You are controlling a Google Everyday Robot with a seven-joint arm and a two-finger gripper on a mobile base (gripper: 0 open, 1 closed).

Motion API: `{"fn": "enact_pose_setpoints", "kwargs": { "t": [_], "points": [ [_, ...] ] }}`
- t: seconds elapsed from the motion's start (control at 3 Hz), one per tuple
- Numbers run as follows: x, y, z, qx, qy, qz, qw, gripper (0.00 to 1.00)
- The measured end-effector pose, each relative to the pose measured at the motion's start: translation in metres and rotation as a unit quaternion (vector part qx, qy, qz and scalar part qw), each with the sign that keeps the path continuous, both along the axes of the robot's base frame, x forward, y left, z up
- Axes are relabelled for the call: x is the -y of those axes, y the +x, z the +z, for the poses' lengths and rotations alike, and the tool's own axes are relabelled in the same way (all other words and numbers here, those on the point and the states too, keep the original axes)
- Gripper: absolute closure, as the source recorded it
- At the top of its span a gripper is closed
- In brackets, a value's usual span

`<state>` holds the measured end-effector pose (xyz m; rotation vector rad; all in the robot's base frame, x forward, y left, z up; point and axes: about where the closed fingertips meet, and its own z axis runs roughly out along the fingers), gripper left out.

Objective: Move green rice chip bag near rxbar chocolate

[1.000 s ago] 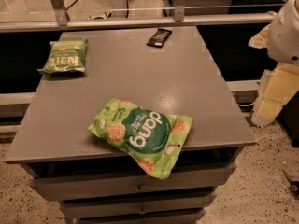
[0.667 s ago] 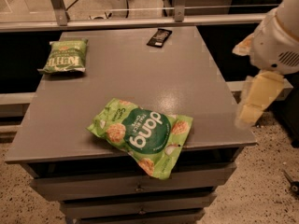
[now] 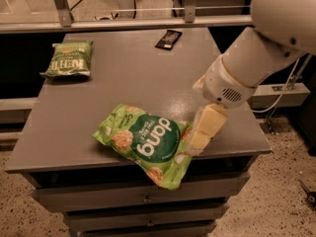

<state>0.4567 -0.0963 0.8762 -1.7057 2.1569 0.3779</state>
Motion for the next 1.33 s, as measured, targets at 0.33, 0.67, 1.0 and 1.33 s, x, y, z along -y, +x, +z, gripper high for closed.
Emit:
{"fn": "enact_pose_setpoints", "kwargs": {
  "t": [0.33, 0.67, 1.0, 1.33],
  "points": [
    [-0.037, -0.001, -0.023, -0.041, 0.056, -0.001, 0.9976, 0.0],
    [-0.066, -0.006, -0.04, -0.078, 0.106, -0.005, 0.9913, 0.0],
    [-0.089, -0.012, -0.044, -0.094, 0.141, -0.001, 0.9854, 0.11],
    [-0.098, -0.013, -0.039, -0.093, 0.161, -0.001, 0.9826, 0.34]
  ]
}}
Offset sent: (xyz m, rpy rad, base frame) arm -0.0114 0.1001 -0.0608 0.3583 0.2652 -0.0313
